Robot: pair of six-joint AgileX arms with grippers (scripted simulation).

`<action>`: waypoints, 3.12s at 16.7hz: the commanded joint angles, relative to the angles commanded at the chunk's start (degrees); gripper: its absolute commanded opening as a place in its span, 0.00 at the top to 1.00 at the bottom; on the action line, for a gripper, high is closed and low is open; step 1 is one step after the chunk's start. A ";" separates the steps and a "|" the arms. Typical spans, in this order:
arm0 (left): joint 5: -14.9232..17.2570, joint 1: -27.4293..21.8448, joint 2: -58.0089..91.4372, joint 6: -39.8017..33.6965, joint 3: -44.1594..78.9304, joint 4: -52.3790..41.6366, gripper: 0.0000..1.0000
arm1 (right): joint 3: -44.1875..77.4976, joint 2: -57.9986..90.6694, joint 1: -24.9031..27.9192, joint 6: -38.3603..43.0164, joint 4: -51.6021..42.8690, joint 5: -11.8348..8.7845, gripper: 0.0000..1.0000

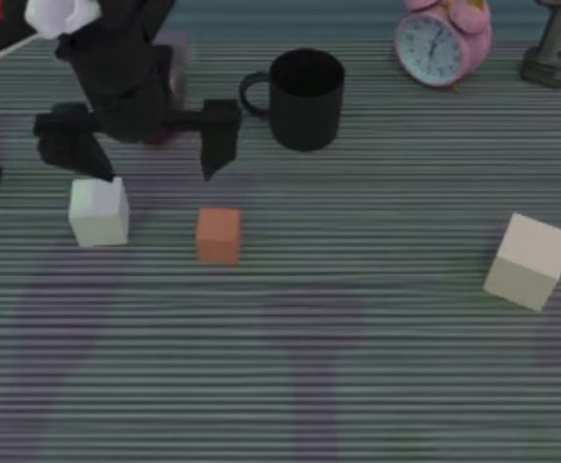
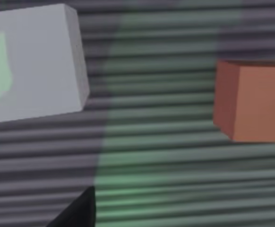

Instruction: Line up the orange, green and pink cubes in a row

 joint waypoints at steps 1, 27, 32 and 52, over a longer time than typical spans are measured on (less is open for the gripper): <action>0.00 -0.84 3.92 -0.73 3.87 -2.25 0.00 | 0.00 0.00 0.00 0.00 0.00 0.00 0.00; 0.06 -3.84 23.14 -3.26 6.00 7.34 0.08 | 0.00 0.00 0.00 0.00 0.00 0.00 0.00; 0.06 -3.84 23.14 -3.26 6.00 7.34 0.45 | 0.00 0.00 0.00 0.00 0.00 0.00 0.00; -0.60 -3.36 20.41 -2.91 9.86 2.34 1.00 | 0.00 0.00 0.00 0.00 0.00 0.00 0.00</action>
